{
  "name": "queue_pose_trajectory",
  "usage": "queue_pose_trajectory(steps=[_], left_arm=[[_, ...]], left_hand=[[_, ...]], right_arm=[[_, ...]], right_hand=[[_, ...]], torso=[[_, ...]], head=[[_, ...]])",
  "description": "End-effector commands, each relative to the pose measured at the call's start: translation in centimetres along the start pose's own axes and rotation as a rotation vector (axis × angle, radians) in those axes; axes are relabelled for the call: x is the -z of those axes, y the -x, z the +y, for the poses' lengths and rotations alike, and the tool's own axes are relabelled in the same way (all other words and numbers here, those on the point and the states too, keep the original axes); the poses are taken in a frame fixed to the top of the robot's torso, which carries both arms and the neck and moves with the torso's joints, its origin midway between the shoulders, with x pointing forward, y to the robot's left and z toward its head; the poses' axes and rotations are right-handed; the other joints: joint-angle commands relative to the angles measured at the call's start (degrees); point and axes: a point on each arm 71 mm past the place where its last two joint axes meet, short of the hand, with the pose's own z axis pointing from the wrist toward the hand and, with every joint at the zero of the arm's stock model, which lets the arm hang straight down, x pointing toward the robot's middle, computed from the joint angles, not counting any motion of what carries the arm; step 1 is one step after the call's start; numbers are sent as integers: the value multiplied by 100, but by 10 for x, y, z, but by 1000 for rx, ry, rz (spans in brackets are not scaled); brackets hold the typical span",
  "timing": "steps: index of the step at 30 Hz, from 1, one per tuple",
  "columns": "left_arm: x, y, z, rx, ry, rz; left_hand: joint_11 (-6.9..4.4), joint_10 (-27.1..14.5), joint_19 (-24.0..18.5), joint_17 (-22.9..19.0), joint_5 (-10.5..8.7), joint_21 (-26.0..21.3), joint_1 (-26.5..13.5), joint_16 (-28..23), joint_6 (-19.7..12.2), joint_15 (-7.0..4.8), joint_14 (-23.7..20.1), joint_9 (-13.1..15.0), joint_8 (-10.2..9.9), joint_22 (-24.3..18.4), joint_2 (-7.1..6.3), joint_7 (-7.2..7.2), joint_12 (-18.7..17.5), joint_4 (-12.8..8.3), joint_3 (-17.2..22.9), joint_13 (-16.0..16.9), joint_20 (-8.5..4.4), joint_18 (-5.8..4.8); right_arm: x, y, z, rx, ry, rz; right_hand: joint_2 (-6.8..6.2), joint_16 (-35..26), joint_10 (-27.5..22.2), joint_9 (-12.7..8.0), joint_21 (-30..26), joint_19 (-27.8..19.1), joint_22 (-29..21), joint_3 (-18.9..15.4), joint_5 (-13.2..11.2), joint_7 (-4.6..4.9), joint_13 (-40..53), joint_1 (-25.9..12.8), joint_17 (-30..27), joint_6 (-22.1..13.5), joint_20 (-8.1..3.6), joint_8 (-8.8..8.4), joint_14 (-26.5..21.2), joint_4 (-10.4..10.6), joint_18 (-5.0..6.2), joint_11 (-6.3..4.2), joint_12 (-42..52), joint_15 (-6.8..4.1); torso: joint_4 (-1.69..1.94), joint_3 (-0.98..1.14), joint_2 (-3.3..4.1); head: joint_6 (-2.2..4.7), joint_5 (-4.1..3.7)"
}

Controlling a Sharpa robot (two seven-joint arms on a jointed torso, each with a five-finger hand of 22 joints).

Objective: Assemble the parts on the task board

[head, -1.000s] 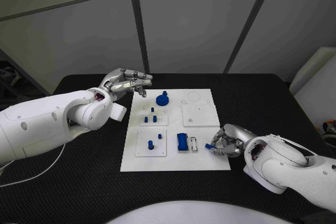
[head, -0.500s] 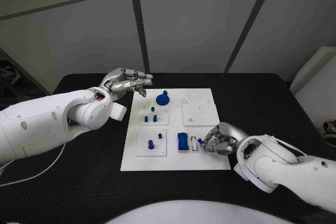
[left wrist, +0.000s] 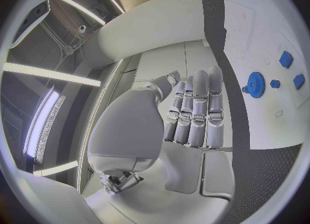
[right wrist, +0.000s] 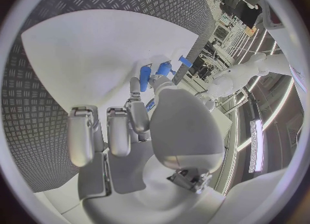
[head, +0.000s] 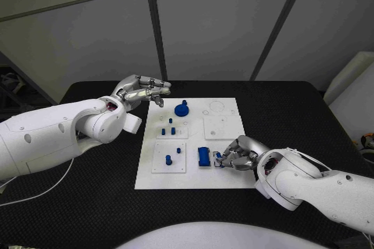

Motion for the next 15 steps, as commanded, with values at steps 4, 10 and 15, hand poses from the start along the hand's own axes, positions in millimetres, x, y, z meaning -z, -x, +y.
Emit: queue_pose_trajectory(steps=[4,10,15], left_arm=[[0,-1,-1,5,-4,9],[0,-1,-1,5,-4,9],[0,-1,-1,5,-4,9]], left_hand=[[-2,-21,-36,-5,14,-34,12,-36,-27,-9,-44,0,-10,-7,53,-5,36,-9,-18,9,10,-97],[-2,-21,-36,-5,14,-34,12,-36,-27,-9,-44,0,-10,-7,53,-5,36,-9,-18,9,10,-97],[-2,-21,-36,-5,14,-34,12,-36,-27,-9,-44,0,-10,-7,53,-5,36,-9,-18,9,10,-97]], right_arm=[[-3,-4,3,17,3,40],[-4,-5,5,16,5,41],[-4,-5,5,16,4,39]], right_hand=[[-2,33,37,3,28,442,1368,-77,32,0,256,-132,890,21,-27,22,470,-12,-32,-5,15,-48],[4,31,35,13,24,439,1366,-132,-46,-1,258,-204,889,18,-28,30,469,-16,-31,-6,11,-48],[5,26,34,23,18,434,1362,-279,-219,9,263,-382,881,9,-23,37,468,-8,-29,4,9,-41]], torso=[[-8,3,1],[-4,1,-6],[-8,3,-10]], head=[[-20,18],[-29,24],[-25,29]])
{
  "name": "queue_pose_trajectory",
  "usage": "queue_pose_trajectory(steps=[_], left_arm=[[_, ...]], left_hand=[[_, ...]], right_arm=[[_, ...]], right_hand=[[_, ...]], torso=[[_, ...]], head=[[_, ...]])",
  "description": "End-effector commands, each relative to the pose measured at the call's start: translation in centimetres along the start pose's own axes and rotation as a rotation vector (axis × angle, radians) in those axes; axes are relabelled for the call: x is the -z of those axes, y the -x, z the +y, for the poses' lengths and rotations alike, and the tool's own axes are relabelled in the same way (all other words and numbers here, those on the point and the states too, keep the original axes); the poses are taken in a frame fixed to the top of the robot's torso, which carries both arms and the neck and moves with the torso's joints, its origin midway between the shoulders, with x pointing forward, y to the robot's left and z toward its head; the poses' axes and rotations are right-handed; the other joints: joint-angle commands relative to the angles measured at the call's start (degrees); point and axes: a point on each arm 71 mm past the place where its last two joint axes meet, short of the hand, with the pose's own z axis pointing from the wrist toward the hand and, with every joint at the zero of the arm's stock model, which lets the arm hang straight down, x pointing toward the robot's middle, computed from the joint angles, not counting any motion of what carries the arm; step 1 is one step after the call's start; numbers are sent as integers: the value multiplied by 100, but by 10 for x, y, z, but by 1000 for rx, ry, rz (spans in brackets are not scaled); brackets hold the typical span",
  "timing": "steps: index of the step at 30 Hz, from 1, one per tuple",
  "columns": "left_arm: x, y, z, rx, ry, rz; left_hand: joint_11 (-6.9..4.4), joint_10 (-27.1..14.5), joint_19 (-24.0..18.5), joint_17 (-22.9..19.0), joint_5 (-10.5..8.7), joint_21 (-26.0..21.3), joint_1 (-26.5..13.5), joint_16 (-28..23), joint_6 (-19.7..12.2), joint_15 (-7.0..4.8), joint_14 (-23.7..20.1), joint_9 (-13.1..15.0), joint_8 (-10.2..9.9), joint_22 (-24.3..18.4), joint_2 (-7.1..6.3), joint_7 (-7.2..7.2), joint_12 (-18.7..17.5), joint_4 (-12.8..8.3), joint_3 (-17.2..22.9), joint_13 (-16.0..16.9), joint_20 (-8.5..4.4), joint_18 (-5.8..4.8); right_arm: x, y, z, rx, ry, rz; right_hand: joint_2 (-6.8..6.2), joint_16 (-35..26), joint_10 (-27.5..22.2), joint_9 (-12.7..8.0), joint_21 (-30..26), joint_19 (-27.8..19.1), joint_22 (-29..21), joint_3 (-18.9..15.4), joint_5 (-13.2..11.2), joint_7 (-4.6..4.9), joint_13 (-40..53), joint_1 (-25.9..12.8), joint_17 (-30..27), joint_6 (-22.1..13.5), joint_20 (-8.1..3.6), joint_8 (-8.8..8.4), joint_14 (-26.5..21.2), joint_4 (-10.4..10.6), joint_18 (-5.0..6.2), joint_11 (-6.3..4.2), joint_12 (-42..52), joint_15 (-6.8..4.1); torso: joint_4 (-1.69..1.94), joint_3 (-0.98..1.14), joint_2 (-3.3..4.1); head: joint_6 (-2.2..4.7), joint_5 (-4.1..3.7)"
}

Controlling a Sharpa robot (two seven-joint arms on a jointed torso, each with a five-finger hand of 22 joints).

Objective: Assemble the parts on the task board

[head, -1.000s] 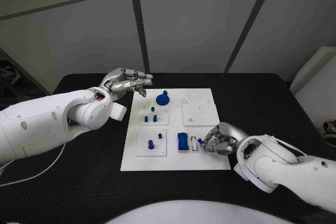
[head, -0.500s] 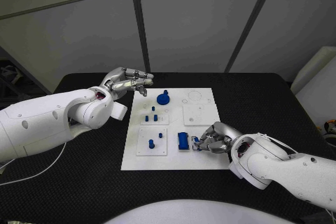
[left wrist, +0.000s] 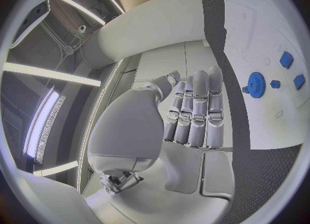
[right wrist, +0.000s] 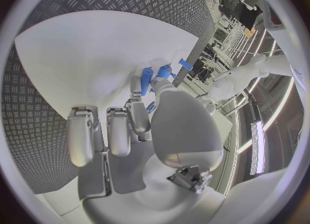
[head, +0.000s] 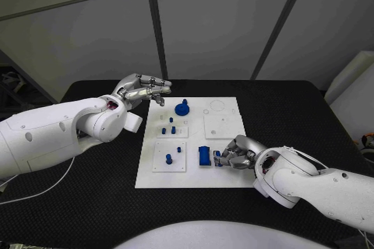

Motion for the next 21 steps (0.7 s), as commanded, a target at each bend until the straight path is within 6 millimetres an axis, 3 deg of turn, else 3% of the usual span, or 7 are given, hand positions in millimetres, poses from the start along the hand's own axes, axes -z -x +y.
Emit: queue_pose_trajectory(steps=[1,9,21], left_arm=[[0,-1,-1,5,-4,10],[0,-1,-1,6,-1,11],[-1,-1,-1,6,0,11]], left_hand=[[-2,-23,-36,-8,14,-35,14,-36,-27,-9,-44,0,-9,-8,55,-4,39,-10,-18,11,10,-97],[-1,-26,-35,-11,13,-36,18,-36,-28,-9,-45,1,-8,-8,59,-2,44,-13,-19,13,9,-97],[-1,-26,-35,-11,13,-36,18,-36,-28,-9,-45,1,-8,-8,59,-2,44,-13,-19,13,9,-97]], right_arm=[[0,-2,2,4,7,16],[0,-2,3,4,15,10],[2,-1,4,4,28,4]], right_hand=[[-14,23,34,4,14,431,1361,-130,-15,31,265,-165,877,-13,-21,-15,467,7,-28,8,10,-37],[39,12,28,14,1,421,1353,-555,-751,41,275,-618,861,-24,-3,-7,463,12,-24,23,6,-22],[83,10,26,20,-3,419,1351,-677,-857,39,281,-687,860,-28,-2,0,463,18,-23,23,9,-22]], torso=[[-4,1,-5],[-4,2,1],[-2,2,-5]], head=[[4,5],[7,-3],[8,1]])
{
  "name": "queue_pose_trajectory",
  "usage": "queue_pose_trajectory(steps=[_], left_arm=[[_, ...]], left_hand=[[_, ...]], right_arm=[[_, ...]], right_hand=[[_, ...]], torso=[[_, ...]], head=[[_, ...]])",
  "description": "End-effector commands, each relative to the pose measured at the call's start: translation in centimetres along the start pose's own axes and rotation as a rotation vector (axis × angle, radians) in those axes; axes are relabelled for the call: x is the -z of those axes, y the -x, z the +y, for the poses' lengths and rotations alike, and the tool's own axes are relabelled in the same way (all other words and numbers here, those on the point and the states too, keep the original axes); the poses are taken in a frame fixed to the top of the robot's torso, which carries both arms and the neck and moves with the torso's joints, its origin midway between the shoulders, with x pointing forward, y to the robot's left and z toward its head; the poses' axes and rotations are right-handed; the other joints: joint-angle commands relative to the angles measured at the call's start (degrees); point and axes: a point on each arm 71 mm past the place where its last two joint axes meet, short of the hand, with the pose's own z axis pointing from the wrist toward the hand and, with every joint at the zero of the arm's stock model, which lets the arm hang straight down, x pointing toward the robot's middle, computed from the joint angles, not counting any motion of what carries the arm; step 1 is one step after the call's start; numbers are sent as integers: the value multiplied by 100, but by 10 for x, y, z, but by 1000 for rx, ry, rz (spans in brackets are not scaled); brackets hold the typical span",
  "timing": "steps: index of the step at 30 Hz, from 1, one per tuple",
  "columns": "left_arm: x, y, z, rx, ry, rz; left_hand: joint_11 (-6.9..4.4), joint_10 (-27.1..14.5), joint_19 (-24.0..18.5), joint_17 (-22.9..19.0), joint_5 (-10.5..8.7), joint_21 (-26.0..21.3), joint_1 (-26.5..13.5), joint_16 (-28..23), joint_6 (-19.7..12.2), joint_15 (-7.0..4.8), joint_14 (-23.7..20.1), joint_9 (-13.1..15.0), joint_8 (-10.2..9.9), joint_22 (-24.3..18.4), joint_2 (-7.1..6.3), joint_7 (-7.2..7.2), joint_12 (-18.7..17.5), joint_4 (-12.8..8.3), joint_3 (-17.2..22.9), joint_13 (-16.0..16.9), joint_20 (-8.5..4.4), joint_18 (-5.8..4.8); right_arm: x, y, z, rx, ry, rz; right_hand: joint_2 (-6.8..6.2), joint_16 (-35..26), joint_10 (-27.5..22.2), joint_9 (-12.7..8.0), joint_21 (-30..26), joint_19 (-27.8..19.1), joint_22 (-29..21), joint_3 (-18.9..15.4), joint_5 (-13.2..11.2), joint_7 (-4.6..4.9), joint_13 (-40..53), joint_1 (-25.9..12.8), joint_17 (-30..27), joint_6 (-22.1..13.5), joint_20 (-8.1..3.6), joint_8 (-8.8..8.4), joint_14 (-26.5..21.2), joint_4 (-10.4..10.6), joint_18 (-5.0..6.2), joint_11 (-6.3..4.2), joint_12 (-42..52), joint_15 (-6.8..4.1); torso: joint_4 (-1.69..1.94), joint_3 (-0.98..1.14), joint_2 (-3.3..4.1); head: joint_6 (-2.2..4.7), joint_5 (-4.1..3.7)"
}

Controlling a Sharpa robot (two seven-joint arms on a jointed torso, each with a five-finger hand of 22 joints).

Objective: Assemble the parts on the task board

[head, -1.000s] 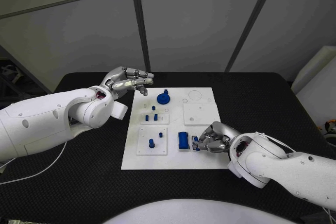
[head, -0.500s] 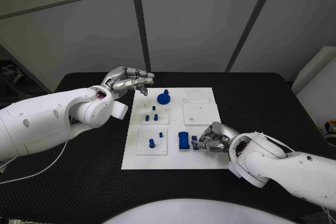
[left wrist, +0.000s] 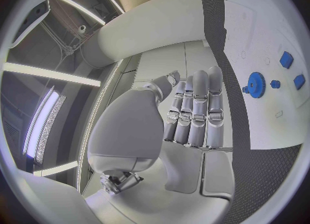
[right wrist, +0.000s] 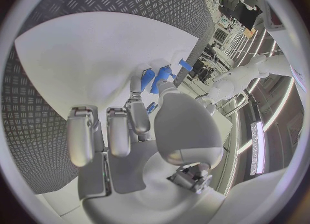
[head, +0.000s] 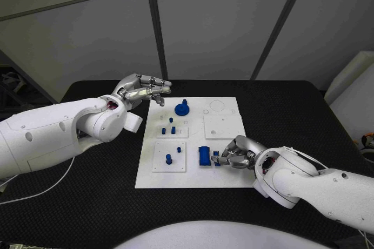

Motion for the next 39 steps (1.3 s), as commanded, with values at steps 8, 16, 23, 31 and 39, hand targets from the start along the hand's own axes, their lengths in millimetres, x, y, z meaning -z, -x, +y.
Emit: queue_pose_trajectory(steps=[8,16,23,31,39], left_arm=[[0,-1,-1,6,-2,12],[-1,-1,-1,6,-1,11],[-1,-1,0,6,-1,12],[-1,-2,0,6,-1,13],[-1,-1,0,6,0,12]], left_hand=[[0,-29,-35,-8,15,-38,16,-36,-29,-8,-46,1,-7,-9,67,-1,22,-9,-19,7,10,-98],[0,-29,-35,-8,15,-38,16,-36,-29,-8,-46,1,-7,-9,67,-1,22,-9,-19,7,10,-98],[0,-29,-35,-8,15,-38,16,-36,-29,-8,-46,1,-7,-9,67,-1,22,-9,-19,7,10,-98],[0,-29,-35,-8,15,-38,16,-36,-29,-8,-46,1,-7,-9,67,-1,22,-9,-19,7,10,-98],[1,-32,-34,-11,16,-40,16,-36,-29,-7,-47,1,-6,-9,77,-1,25,-7,-18,8,10,-98]], right_arm=[[7,4,0,20,96,2],[11,6,-2,48,139,14],[9,7,-5,62,136,18],[4,8,-9,83,114,13],[-3,8,-12,99,93,-2]], right_hand=[[44,18,17,17,5,427,1360,-78,-129,24,293,420,874,-48,-7,0,467,-165,-26,22,10,-24],[71,33,15,19,17,438,1371,-159,-421,31,305,647,902,-60,1,2,473,-223,-30,30,19,-17],[110,32,13,20,15,437,1370,-175,-444,26,307,769,901,-59,2,5,472,-261,-30,26,19,-19],[212,33,13,20,15,438,1371,-177,-467,16,310,914,905,-50,-1,12,473,-290,-30,18,19,-24],[285,36,17,25,18,440,1373,-179,-505,5,316,1015,910,-32,-7,25,473,-309,-31,9,26,-31]], torso=[[1,4,0],[-5,1,-5],[5,2,2],[5,1,9],[3,3,9]], head=[[24,1],[30,-8],[36,-25],[29,-14],[12,-3]])
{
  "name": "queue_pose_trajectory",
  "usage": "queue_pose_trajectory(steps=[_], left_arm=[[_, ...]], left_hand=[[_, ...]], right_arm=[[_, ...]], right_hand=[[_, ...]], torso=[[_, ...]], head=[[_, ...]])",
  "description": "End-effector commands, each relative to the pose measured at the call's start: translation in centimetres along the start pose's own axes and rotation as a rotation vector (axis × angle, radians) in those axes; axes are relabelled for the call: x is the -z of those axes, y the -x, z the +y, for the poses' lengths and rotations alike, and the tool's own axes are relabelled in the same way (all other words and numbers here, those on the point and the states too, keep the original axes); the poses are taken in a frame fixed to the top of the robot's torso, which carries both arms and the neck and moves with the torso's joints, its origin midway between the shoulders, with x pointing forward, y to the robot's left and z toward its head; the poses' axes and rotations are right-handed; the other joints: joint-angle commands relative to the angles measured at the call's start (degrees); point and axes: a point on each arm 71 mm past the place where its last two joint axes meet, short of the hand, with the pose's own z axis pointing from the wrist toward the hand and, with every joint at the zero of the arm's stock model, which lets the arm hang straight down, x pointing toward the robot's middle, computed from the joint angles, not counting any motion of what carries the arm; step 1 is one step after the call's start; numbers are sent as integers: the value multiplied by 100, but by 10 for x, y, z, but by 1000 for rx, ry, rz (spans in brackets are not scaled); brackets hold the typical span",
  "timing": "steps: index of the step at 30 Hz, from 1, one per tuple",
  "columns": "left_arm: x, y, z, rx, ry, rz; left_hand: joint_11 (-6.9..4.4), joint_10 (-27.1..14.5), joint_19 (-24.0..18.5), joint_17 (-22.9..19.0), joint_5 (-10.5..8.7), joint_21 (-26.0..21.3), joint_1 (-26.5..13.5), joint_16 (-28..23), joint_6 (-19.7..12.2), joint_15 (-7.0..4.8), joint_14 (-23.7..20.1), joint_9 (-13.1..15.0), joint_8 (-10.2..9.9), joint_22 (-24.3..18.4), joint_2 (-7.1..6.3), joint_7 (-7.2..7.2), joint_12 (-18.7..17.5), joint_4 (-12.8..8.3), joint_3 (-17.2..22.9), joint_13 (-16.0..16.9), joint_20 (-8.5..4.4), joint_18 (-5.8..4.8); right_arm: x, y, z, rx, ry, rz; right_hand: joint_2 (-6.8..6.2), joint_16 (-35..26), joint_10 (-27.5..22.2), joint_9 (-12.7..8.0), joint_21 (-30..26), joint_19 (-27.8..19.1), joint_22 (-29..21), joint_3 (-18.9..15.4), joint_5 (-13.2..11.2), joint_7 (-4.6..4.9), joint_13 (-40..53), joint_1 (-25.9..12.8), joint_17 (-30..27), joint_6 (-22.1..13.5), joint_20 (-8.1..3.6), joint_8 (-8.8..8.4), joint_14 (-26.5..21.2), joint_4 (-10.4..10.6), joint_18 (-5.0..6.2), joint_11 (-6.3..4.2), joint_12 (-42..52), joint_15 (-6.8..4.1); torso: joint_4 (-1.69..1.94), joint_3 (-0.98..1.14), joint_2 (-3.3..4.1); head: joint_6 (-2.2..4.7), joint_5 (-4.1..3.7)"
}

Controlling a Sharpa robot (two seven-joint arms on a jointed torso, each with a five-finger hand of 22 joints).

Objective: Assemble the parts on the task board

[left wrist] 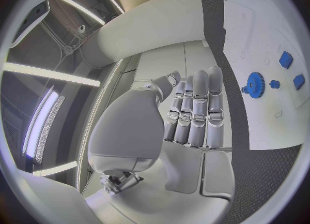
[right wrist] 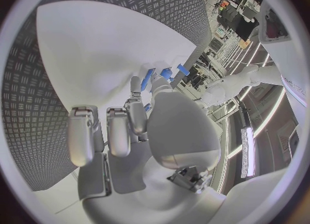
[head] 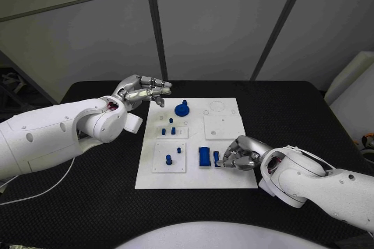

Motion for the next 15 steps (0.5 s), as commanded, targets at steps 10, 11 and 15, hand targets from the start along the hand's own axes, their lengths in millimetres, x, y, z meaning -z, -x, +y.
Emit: queue_pose_trajectory(steps=[10,11,15], left_arm=[[0,-1,-1,5,-4,10],[0,-1,-1,5,-3,10],[0,0,-1,5,-3,9]], left_hand=[[2,-33,-34,-6,17,-19,-9,-36,-29,-7,-47,1,-5,-10,63,0,27,-2,-17,5,11,-98],[2,-33,-34,-6,17,-19,-9,-36,-29,-7,-47,1,-5,-10,63,0,27,-2,-17,5,11,-98],[2,-33,-34,-6,17,-19,-9,-36,-29,-7,-47,1,-5,-10,63,0,27,-2,-17,5,11,-98]], right_arm=[[-5,-1,2,25,4,-4],[-5,-1,2,22,10,-9],[-1,1,4,10,35,-28]], right_hand=[[28,34,20,13,15,438,1373,-37,-98,-19,296,97,910,-4,-12,36,473,-35,-29,3,18,-37],[26,32,20,13,15,438,1373,-47,-107,-17,295,93,906,-5,-12,36,472,-31,-30,4,17,-36],[20,26,16,12,7,431,1368,-109,-105,-8,291,46,897,-12,-12,36,470,17,-27,12,8,-32]], torso=[[0,-7,-13],[-5,-5,-12],[-10,-5,-16]], head=[[-4,10],[-8,14],[12,12]])
